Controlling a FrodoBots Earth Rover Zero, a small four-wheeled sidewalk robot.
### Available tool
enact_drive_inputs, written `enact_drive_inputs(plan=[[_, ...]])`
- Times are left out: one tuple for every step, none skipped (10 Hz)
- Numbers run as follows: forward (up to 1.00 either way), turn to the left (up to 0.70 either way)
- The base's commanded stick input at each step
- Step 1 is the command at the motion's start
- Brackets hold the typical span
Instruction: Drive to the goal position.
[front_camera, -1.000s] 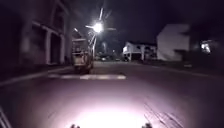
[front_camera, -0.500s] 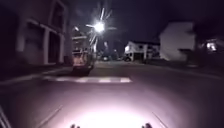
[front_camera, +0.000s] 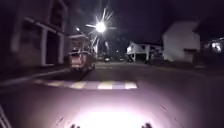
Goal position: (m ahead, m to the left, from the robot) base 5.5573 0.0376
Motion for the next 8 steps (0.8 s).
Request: enact_drive_inputs(plan=[[1.0,0.0],[1.0,0.0],[1.0,0.0],[1.0,0.0],[1.0,0.0],[1.0,0.0],[1.0,0.0],[1.0,0.0]])
